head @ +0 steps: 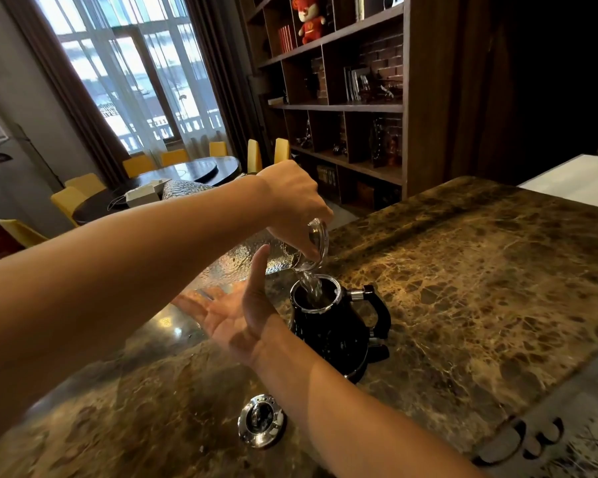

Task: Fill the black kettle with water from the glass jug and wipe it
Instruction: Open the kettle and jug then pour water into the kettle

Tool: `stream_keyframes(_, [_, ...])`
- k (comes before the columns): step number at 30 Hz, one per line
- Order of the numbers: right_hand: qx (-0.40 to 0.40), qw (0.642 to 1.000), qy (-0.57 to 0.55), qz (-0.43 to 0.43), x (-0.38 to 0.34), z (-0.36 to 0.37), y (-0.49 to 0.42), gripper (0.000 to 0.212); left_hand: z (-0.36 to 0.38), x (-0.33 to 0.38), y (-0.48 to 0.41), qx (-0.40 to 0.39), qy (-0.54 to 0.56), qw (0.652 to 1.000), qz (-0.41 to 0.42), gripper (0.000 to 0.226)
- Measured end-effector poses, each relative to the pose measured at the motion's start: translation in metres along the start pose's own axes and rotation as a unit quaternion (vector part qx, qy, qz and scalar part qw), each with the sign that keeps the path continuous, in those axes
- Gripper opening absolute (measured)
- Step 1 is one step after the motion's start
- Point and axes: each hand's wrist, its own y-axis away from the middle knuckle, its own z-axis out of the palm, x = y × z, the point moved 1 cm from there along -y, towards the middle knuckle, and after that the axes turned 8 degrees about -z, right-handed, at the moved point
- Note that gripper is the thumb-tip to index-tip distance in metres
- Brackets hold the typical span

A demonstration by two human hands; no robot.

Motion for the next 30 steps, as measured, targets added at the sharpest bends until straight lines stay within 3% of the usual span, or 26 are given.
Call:
stream_keyframes(7, [-0.016,0.999,-0.039,-0.024,-0.005,0.010,0.012,0.114,-0.004,-0.002,-0.002,0.008,-0.015,1.000,0.011,0.084])
stream_keyframes(18, [-0.058,0.994,-0.088,-0.024,-0.007,0.026,0.009,0.156,-0.014,-0.005,-0.001,0.024,-0.031,0.999,-0.001,0.079])
stream_keyframes(24, [-0.074,0.994,-0.063,-0.046,-0.009,0.033,0.012,0.128,-0.018,-0.008,-0.001,0.019,-0.046,0.999,-0.002,0.080])
stream_keyframes(30, [-0.101,0.989,-0.089,-0.059,-0.007,0.040,0.011,0.121,-0.023,-0.009,0.001,0.017,-0.047,0.999,-0.003,0.081])
